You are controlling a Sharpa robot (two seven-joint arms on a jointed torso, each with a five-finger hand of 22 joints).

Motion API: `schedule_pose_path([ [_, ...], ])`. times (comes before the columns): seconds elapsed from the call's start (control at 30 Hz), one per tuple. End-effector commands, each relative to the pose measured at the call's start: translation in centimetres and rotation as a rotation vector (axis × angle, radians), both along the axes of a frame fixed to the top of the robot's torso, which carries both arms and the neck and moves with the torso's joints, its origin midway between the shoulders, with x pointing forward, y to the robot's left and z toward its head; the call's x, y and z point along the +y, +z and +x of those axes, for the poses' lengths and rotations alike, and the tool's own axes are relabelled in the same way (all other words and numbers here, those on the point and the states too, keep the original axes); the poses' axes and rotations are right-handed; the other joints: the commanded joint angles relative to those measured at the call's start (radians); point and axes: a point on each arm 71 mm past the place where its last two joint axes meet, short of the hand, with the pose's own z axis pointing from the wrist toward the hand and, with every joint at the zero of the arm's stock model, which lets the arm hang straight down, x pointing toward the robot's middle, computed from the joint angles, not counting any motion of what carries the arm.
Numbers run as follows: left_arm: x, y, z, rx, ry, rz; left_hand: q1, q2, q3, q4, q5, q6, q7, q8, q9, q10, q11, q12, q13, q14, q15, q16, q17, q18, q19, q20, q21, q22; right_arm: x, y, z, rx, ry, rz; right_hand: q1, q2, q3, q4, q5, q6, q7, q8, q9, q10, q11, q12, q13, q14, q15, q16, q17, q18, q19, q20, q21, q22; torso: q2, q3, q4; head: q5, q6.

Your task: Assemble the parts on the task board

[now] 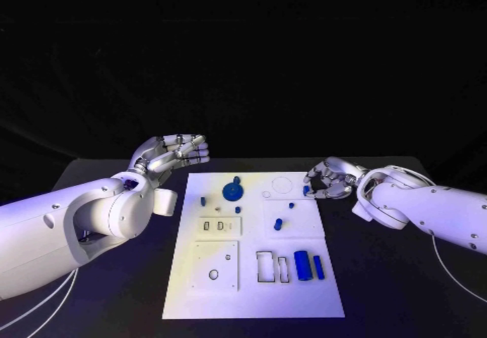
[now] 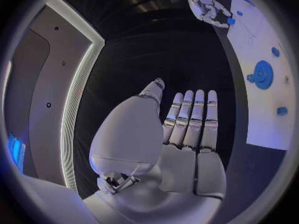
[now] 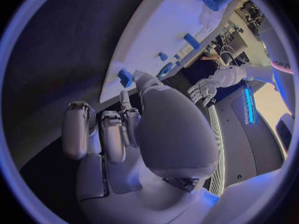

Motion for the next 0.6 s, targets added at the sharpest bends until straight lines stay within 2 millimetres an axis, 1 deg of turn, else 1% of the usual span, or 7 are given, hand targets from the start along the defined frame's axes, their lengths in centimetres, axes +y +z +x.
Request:
schedule_pose_path([
  [0.03, -0.18, 0.1, -0.04, -0.006, -0.015, -0.009, -0.001, -0.008, 0.0, -0.004, -0.004, -0.003, 0.025, -0.005, -0.001, -0.002, 0.006, -0.007, -0.001, -0.006, -0.001, -0.005, -0.001, 0.006, -0.006, 0.005, -0.005, -0.002, 0.2, -0.47, 0.0, 0.015, 0.008, -0.02, 0.01, 0.0, 0.011, -0.001, 0.006, 0.012, -0.002, 0.005, -0.002, 0.011, 0.0, 0.006, 0.124, 0.106, -0.002, 0.004, 0.263, 0.0, 0.007, 0.0, 0.006, 0.078, 0.0, 0.0003, 0.0009, -0.001, -0.001],
  [0.13, -0.18, 0.09, -0.03, -0.005, -0.015, -0.009, -0.001, -0.008, 0.0, -0.004, -0.004, -0.003, 0.025, -0.005, -0.001, -0.002, 0.006, -0.007, -0.001, -0.006, -0.001, -0.005, -0.001, 0.006, -0.006, 0.005, -0.005, -0.002, 0.23, -0.62, 0.04, 0.014, 0.007, -0.023, 0.01, -0.001, 0.015, -0.002, 0.005, 0.013, -0.002, 0.005, -0.003, 0.011, -0.001, 0.007, 0.124, 0.106, -0.003, 0.004, 0.263, 0.0, 0.007, 0.0, 0.007, 0.079, 0.0, 0.0, 0.002, -0.003, -0.001],
  [0.23, -0.18, 0.09, -0.02, -0.004, -0.015, -0.009, -0.001, -0.008, 0.0, -0.004, -0.004, -0.003, 0.025, -0.005, -0.001, -0.002, 0.006, -0.007, -0.001, -0.006, -0.001, -0.005, -0.001, 0.006, -0.006, 0.005, -0.005, -0.002, 0.22, -0.71, 0.08, 0.014, 0.004, -0.024, 0.01, -0.001, 0.016, -0.002, 0.005, 0.014, -0.002, 0.005, -0.003, 0.011, -0.001, 0.006, 0.124, 0.106, -0.003, 0.004, 0.263, 0.0, 0.007, 0.0, 0.007, 0.079, -0.001, 0.0001, 0.0013, -0.002, 0.0],
  [0.4, -0.19, 0.07, -0.01, -0.003, -0.015, -0.009, -0.001, -0.008, 0.0, -0.004, -0.004, -0.003, 0.025, -0.005, -0.001, -0.002, 0.006, -0.007, -0.001, -0.006, -0.001, -0.005, -0.001, 0.006, -0.006, 0.005, -0.005, -0.002, 0.17, -0.79, 0.17, 0.008, -0.002, -0.026, 0.011, -0.001, 0.017, -0.002, 0.005, 0.014, -0.002, 0.005, -0.003, 0.013, -0.001, 0.008, 0.126, 0.106, -0.003, 0.004, 0.263, 0.0, 0.007, 0.0, 0.007, 0.079, -0.001, 0.0013, -0.0007, 0.0, 0.0],
  [0.6, -0.22, 0.07, -0.01, -0.003, -0.016, -0.009, -0.002, -0.007, 0.0, -0.004, -0.004, -0.003, 0.025, -0.005, -0.001, -0.002, 0.006, -0.008, -0.001, -0.006, -0.001, -0.006, -0.001, 0.006, -0.006, 0.005, -0.006, -0.003, 0.17, -0.83, 0.18, -0.004, -0.007, -0.018, 0.008, 0.002, 0.044, -0.002, 0.004, 0.024, -0.004, 0.007, -0.008, 0.035, -0.002, 0.034, 0.153, 0.106, -0.004, 0.004, 0.263, -0.002, 0.012, -0.002, 0.012, 0.085, -0.001, 0.0004, -0.0005, -0.001, 0.001],
])
